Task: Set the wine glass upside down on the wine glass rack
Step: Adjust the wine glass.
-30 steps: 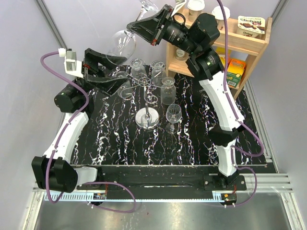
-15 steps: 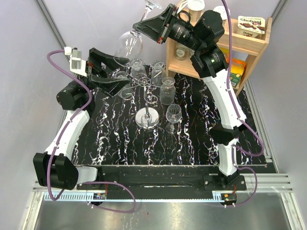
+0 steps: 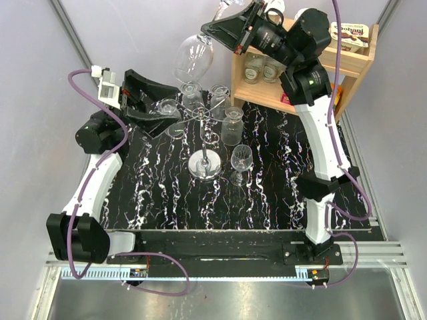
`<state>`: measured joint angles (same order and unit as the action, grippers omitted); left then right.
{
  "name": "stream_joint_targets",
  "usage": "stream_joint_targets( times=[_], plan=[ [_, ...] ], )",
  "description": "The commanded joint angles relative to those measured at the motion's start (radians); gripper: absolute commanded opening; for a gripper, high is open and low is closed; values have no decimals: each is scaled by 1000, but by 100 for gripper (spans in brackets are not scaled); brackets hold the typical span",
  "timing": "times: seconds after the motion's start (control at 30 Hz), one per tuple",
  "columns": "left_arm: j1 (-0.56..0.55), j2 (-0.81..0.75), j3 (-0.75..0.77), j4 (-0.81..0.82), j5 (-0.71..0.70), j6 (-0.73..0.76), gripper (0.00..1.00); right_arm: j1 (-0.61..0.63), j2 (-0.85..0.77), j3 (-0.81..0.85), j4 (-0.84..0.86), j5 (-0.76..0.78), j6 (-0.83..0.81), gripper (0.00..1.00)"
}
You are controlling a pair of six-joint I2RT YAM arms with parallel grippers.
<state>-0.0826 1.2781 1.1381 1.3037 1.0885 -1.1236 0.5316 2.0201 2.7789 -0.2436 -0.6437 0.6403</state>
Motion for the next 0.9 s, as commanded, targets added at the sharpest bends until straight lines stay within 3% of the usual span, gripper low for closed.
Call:
stream_joint_targets(
  times=[0.0,0.1,0.23,0.53,0.87],
  plan=[
    [32,-45,23,-4,109,21,99,-10,-98,-2,-46,-37,-129,0],
    [66,-62,46,-90,146,68,98,-12,-133,-42,-153,-37,-244,0],
    [113,-75,135,-324,195,194,96,-13,-190,-97,-299,-27,-398,0],
    [152,-83,394,-1087,182,697,96,-13,-375,-266,-543,-92,-622,0],
    [179,-126,414,-1302,110,873,98,-12,-644,-652,-611,-116,-803,0]
  ],
)
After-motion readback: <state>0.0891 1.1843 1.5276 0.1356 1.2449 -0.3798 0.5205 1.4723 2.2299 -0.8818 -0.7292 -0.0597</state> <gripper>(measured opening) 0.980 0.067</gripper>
